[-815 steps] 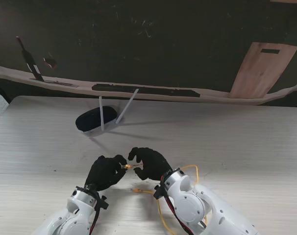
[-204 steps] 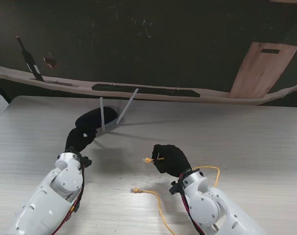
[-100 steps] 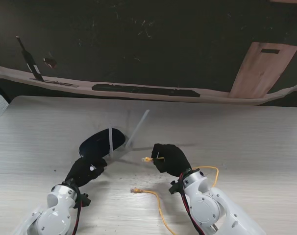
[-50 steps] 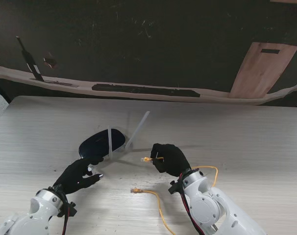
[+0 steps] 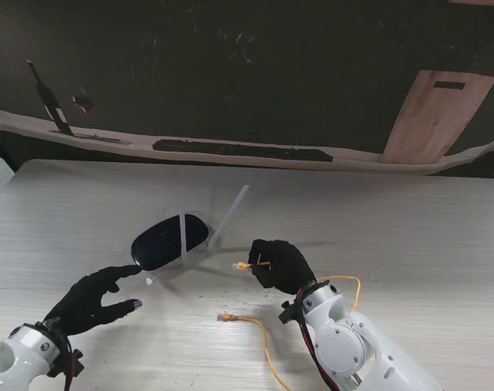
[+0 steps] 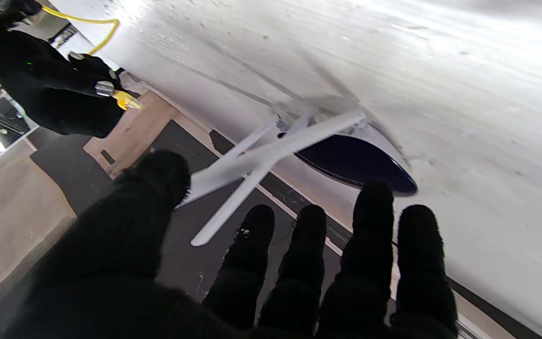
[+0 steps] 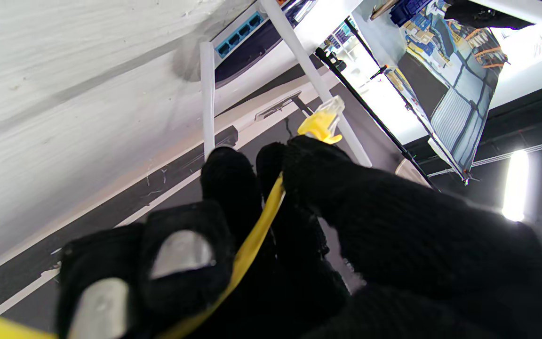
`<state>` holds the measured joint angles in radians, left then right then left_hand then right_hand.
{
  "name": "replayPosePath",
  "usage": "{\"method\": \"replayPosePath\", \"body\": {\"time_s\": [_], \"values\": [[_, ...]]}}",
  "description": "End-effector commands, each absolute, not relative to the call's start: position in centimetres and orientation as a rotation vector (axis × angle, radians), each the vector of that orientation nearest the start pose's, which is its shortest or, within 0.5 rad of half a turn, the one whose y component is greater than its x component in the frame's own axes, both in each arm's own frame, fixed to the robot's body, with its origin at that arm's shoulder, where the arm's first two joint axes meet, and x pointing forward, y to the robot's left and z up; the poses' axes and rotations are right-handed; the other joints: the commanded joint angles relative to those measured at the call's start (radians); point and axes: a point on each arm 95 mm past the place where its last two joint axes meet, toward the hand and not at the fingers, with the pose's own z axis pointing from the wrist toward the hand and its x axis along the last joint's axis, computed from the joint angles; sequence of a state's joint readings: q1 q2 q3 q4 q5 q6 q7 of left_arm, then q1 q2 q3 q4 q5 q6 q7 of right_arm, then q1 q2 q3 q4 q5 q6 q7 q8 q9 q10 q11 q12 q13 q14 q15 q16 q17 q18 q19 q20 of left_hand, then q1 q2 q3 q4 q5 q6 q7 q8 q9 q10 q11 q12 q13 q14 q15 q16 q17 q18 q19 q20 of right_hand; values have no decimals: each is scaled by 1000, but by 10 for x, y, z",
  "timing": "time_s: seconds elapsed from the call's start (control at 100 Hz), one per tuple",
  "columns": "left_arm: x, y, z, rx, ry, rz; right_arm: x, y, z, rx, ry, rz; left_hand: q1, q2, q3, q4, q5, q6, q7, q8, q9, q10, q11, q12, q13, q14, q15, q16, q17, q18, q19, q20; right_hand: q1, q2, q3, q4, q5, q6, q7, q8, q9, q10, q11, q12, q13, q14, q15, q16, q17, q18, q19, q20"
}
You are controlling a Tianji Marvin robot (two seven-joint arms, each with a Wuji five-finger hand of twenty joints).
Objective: Untangle the Ethernet cable and plug it into the router
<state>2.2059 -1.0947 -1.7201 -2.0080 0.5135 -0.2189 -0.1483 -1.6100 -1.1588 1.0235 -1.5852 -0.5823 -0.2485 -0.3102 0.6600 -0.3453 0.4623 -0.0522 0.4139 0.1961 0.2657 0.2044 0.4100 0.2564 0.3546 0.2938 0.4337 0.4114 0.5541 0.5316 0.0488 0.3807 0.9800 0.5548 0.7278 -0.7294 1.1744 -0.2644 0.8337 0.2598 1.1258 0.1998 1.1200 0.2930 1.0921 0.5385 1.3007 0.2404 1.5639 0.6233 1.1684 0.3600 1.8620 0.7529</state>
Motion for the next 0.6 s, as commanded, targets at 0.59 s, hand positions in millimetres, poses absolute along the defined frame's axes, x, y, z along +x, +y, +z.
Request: {"method": "replayPosePath", "body": {"time_s": [0.59], "values": [[334,106,-292,-1542,1226,-1431,347,89,-342,-1703,-1471,-2544,133,136,-209,82,-130,0,-12,-5,-159,-12,-10,-10,-136,-58,-102,-61,-73,-58,-131,-48,39,34,17,-6,4,-35,76,2,44,155,114,11,1,-39,53,-11,46,-282,232,-14]]}}
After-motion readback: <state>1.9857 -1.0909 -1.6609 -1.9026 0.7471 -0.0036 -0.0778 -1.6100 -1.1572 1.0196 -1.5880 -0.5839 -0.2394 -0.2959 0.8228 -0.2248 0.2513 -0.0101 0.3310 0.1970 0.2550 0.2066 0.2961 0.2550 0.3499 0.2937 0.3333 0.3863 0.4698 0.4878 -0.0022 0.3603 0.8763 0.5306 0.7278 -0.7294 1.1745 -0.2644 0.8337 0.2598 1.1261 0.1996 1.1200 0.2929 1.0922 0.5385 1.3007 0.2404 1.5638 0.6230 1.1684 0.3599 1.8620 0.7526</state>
